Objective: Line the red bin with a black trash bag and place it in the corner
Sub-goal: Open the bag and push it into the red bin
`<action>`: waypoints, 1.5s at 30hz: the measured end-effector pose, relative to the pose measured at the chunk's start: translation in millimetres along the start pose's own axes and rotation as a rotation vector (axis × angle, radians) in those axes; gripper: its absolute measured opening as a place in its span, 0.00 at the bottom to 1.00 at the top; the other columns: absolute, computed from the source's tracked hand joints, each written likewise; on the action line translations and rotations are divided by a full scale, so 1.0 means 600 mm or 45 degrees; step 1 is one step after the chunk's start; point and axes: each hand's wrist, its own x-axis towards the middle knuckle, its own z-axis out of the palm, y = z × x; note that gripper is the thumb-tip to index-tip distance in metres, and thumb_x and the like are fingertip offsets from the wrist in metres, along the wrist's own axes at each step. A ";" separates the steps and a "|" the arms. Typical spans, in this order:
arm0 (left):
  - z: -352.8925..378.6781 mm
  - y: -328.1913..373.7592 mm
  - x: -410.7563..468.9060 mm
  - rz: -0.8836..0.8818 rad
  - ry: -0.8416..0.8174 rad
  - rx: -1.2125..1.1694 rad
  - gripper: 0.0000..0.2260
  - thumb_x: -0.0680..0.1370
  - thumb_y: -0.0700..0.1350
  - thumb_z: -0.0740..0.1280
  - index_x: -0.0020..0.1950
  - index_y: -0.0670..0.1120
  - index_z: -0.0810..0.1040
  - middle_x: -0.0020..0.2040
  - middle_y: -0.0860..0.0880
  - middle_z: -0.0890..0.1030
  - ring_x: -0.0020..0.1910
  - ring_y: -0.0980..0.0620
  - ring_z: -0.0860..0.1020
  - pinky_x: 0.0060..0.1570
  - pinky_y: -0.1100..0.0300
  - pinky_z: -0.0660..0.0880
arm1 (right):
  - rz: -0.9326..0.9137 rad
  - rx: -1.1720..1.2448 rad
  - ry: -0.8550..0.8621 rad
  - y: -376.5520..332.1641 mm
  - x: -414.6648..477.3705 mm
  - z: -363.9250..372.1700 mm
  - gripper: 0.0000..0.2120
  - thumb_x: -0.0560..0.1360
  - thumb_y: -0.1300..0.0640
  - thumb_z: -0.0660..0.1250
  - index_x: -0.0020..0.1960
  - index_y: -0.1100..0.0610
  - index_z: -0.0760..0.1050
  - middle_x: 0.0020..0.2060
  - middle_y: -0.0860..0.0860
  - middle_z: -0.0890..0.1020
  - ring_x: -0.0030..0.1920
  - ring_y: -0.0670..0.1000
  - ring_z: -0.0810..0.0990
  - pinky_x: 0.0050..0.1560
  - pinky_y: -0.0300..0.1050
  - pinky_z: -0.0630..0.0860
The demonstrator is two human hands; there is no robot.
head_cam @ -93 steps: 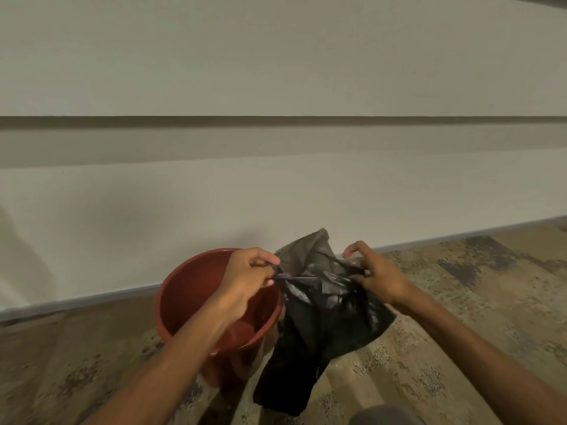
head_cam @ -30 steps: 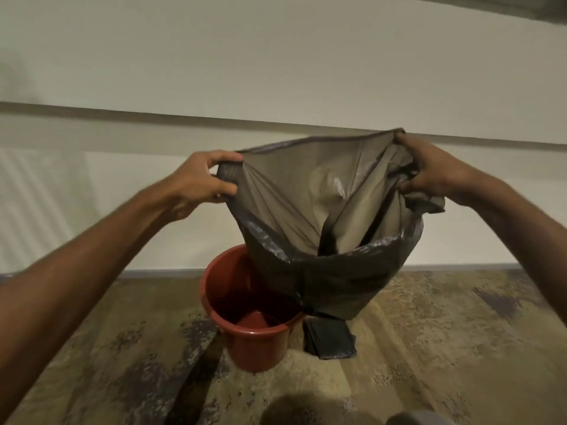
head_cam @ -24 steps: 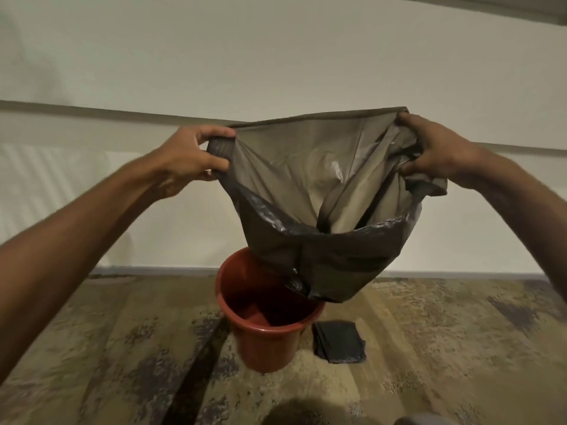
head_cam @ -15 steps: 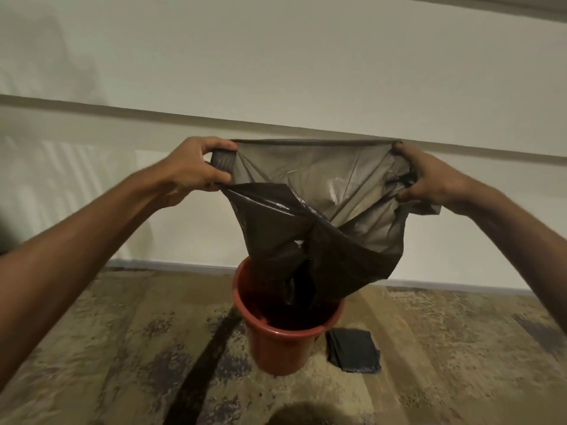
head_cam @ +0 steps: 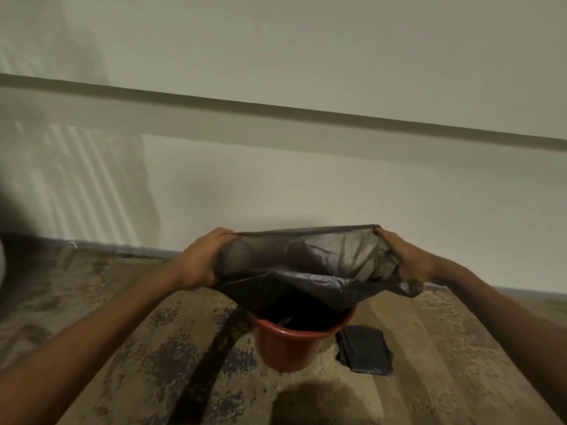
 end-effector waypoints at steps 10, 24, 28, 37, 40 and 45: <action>0.057 -0.024 0.018 -0.103 -0.285 -0.348 0.24 0.64 0.41 0.75 0.56 0.60 0.75 0.53 0.62 0.75 0.52 0.66 0.75 0.42 0.76 0.74 | 0.459 0.659 -0.181 0.104 0.040 0.071 0.30 0.60 0.49 0.81 0.60 0.43 0.75 0.57 0.44 0.79 0.56 0.47 0.80 0.47 0.36 0.79; 0.168 -0.084 0.167 -0.535 0.240 -0.305 0.03 0.74 0.38 0.69 0.46 0.43 0.82 0.47 0.46 0.81 0.47 0.50 0.76 0.47 0.59 0.73 | 0.506 0.380 0.492 0.191 0.222 0.169 0.08 0.75 0.61 0.68 0.53 0.61 0.82 0.52 0.57 0.84 0.52 0.54 0.80 0.52 0.40 0.69; 0.186 -0.098 0.176 -0.477 0.190 -0.228 0.12 0.78 0.36 0.62 0.60 0.41 0.79 0.52 0.42 0.76 0.52 0.45 0.75 0.55 0.54 0.72 | 0.533 0.423 0.424 0.210 0.260 0.187 0.11 0.79 0.62 0.62 0.57 0.60 0.81 0.58 0.58 0.82 0.59 0.57 0.78 0.60 0.46 0.71; 0.199 -0.094 0.230 -0.415 0.120 -0.286 0.19 0.79 0.35 0.56 0.69 0.42 0.71 0.55 0.36 0.73 0.56 0.40 0.73 0.60 0.51 0.70 | 0.507 0.396 0.411 0.226 0.319 0.201 0.14 0.80 0.63 0.58 0.61 0.66 0.77 0.59 0.61 0.80 0.59 0.59 0.77 0.59 0.45 0.69; 0.207 -0.085 0.242 -0.512 0.085 -0.315 0.16 0.77 0.32 0.56 0.61 0.36 0.77 0.52 0.33 0.77 0.54 0.38 0.76 0.57 0.48 0.73 | 0.606 0.475 0.314 0.238 0.330 0.207 0.13 0.79 0.64 0.58 0.53 0.69 0.80 0.49 0.62 0.82 0.49 0.58 0.78 0.51 0.48 0.72; 0.208 -0.100 0.221 -0.685 -0.094 -0.606 0.14 0.75 0.30 0.58 0.51 0.37 0.82 0.46 0.39 0.83 0.45 0.43 0.80 0.44 0.53 0.79 | 0.763 0.627 0.146 0.254 0.302 0.213 0.12 0.75 0.67 0.62 0.37 0.64 0.82 0.39 0.61 0.82 0.39 0.56 0.77 0.43 0.48 0.74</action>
